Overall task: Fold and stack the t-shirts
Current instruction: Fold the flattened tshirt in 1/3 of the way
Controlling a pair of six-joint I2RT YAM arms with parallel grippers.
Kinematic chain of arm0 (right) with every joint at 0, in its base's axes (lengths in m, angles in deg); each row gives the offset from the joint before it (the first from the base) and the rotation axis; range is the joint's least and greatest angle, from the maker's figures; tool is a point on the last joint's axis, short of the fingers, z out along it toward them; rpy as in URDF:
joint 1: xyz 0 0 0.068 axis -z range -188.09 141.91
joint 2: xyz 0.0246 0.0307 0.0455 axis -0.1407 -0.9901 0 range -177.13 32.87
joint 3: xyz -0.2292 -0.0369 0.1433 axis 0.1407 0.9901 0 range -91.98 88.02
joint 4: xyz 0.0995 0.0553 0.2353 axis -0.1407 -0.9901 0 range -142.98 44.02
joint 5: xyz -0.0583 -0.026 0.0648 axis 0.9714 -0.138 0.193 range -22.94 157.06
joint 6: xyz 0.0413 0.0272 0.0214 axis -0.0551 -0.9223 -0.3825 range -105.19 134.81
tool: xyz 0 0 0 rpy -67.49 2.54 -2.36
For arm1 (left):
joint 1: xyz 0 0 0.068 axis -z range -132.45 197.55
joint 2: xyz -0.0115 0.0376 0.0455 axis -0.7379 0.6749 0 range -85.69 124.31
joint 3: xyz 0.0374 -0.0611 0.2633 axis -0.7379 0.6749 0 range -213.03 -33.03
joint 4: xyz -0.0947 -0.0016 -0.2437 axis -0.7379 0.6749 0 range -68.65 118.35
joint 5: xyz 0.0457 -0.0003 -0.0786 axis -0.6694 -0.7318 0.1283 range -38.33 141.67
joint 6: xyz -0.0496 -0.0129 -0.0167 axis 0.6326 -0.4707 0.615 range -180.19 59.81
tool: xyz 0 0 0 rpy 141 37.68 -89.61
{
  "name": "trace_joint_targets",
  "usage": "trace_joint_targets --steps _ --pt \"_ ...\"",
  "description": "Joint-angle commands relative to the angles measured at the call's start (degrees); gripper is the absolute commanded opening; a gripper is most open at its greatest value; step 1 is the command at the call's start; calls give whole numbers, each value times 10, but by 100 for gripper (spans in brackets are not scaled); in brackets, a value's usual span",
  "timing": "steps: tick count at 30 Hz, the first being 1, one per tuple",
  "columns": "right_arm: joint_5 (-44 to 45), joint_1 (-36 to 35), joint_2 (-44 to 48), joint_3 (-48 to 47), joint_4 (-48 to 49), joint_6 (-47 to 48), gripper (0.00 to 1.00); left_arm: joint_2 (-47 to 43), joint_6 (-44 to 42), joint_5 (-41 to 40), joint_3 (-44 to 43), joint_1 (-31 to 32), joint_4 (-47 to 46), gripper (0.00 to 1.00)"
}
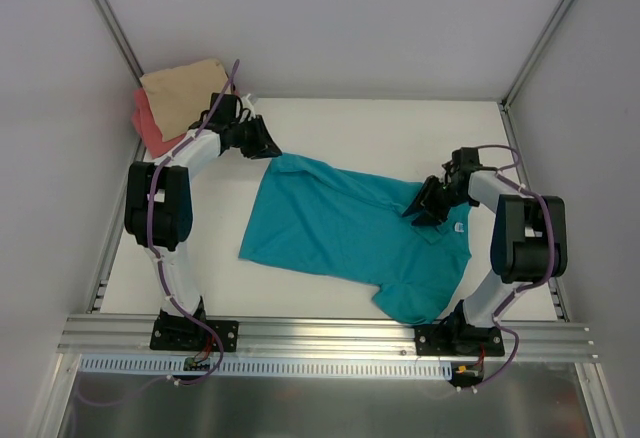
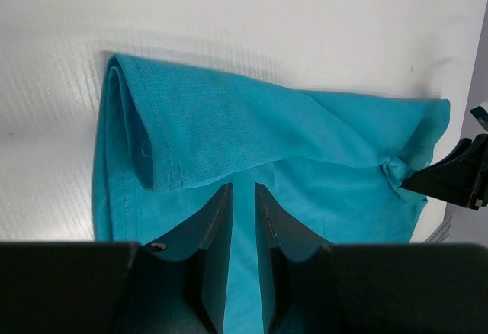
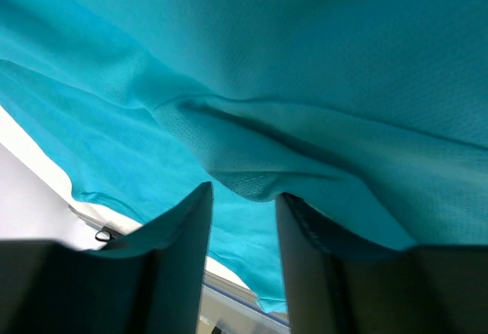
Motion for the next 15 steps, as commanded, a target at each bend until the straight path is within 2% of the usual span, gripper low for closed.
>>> trace_joint_targets --steps 1,4,8,9,10,15 --pt "22 -2 -2 -27 4 8 40 -38 -2 17 3 -4 -8 19" --pt "27 -2 -4 -34 3 8 34 -35 -1 19 1 -5 -9 19" --pt "28 -2 -6 -36 6 8 15 -32 0 20 0 -7 -10 19" --pt "27 -2 -9 -37 8 8 5 -32 0 20 1 -7 -10 19" --pt "27 -2 -9 -37 9 7 1 -32 0 20 1 -7 -10 19" --pt "12 -2 1 -36 10 7 0 -32 0 21 6 -8 -11 19"
